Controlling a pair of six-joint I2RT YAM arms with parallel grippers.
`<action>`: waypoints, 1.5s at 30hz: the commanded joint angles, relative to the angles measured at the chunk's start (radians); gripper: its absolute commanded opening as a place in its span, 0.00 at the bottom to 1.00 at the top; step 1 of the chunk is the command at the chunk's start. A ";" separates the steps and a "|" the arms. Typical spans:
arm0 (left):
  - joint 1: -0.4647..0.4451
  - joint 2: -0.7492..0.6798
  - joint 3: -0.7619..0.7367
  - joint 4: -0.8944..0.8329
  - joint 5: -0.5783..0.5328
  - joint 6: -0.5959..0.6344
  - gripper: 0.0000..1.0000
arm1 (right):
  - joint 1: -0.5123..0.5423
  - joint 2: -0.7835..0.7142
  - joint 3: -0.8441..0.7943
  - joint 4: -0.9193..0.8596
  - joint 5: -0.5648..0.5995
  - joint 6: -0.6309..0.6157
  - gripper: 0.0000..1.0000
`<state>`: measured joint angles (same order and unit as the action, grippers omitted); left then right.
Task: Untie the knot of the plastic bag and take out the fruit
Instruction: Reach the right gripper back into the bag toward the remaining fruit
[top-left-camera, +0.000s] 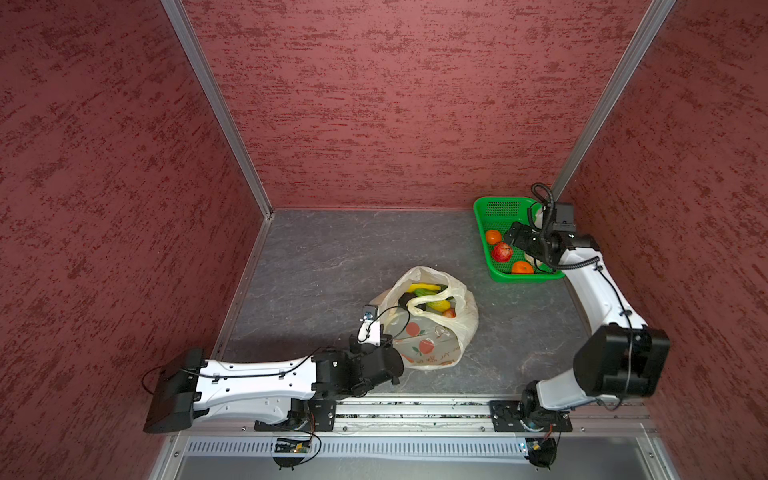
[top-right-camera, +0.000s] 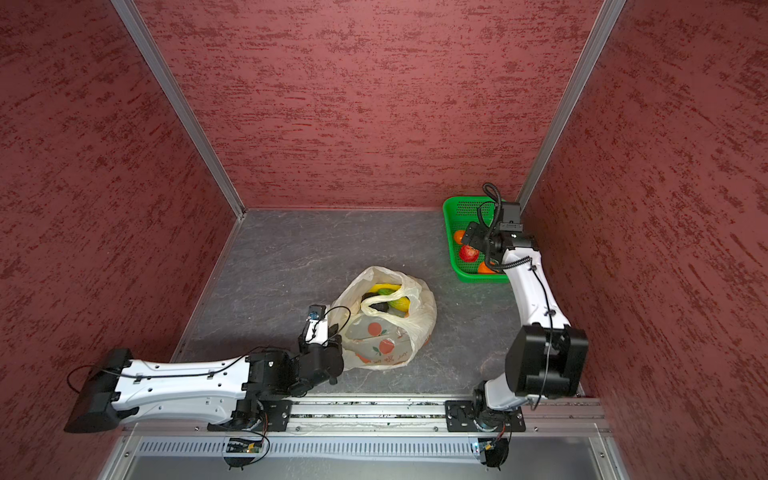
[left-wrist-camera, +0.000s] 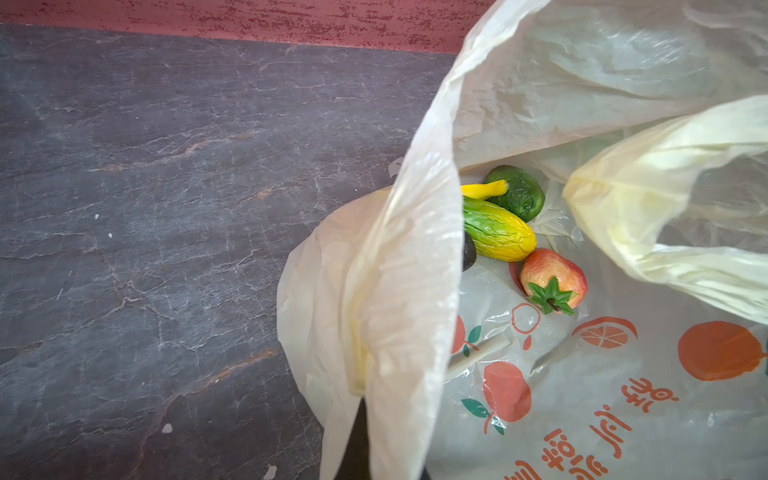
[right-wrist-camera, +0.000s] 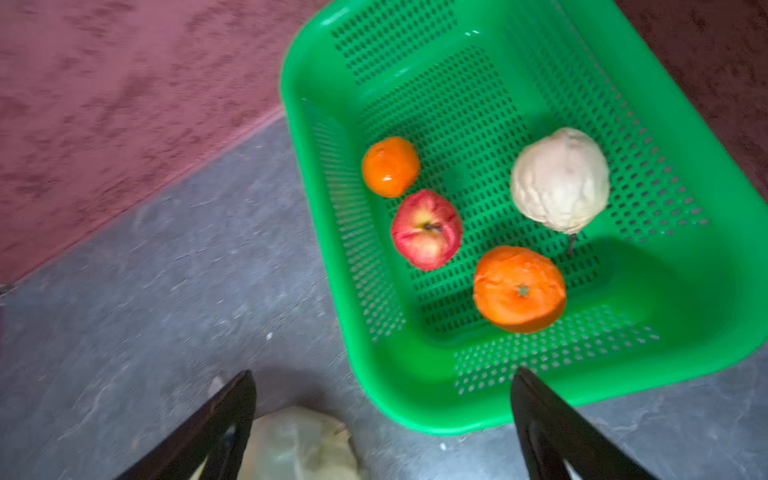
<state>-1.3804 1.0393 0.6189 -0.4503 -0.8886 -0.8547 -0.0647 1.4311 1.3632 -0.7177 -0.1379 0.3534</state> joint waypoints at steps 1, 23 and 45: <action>-0.003 -0.011 0.015 0.054 -0.005 0.048 0.00 | 0.052 -0.120 -0.044 -0.139 -0.086 -0.017 0.98; -0.005 -0.076 -0.021 0.074 0.009 0.077 0.00 | 1.008 -0.321 -0.144 -0.118 0.084 0.448 0.93; -0.006 -0.113 -0.026 0.056 -0.024 0.077 0.00 | 1.227 -0.034 -0.311 0.007 0.190 0.292 0.83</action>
<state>-1.3823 0.9363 0.6022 -0.3882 -0.8925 -0.7879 1.1507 1.3716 1.0462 -0.7399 0.0097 0.6918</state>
